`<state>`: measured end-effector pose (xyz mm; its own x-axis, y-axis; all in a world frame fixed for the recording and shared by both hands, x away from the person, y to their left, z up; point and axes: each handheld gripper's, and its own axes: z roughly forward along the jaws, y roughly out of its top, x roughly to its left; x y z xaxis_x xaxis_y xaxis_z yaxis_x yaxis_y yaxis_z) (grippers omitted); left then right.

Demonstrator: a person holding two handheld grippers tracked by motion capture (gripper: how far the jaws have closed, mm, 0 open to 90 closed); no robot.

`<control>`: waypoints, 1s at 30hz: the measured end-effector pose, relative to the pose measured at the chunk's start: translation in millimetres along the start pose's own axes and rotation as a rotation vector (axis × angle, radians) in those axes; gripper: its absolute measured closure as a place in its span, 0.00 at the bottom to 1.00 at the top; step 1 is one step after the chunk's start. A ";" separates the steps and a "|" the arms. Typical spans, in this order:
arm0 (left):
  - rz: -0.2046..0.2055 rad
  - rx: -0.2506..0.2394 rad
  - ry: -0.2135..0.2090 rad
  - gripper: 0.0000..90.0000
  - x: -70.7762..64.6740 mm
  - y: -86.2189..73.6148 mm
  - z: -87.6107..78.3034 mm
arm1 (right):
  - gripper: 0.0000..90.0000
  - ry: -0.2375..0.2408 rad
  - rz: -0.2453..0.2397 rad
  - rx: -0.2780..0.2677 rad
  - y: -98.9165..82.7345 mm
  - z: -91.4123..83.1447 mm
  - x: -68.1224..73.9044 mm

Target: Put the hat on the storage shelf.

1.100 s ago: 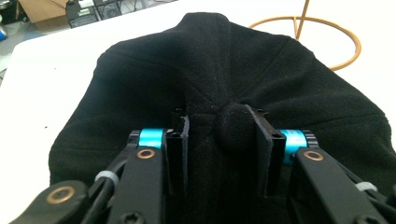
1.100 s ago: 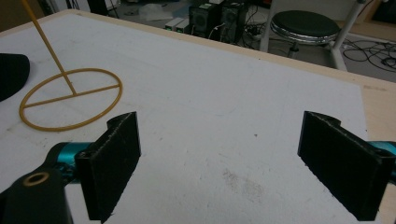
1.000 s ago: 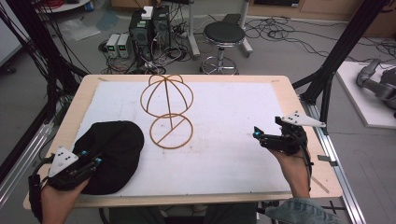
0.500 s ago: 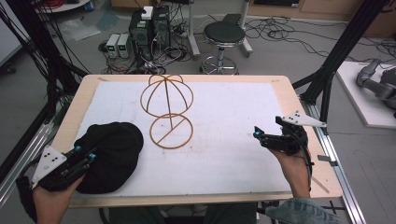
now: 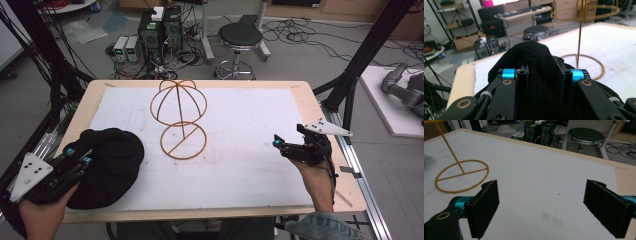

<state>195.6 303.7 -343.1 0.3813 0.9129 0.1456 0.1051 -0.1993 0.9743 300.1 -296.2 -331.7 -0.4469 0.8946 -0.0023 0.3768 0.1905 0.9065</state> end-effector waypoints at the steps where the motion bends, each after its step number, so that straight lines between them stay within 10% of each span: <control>1: 0.004 -0.005 0.003 0.77 0.5 2.2 -1.3 | 0.14 0.000 0.000 0.000 0.0 0.0 0.0; 30: 0.067 -0.177 0.071 0.77 23.1 97.7 -10.0 | 0.14 0.006 0.004 -0.006 1.8 -0.7 0.3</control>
<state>205.6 308.8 -242.8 0.3154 0.9238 0.2172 -0.0844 -0.2007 0.9760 300.0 -295.9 -329.8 -0.4500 0.8930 0.0036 0.3737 0.1846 0.9090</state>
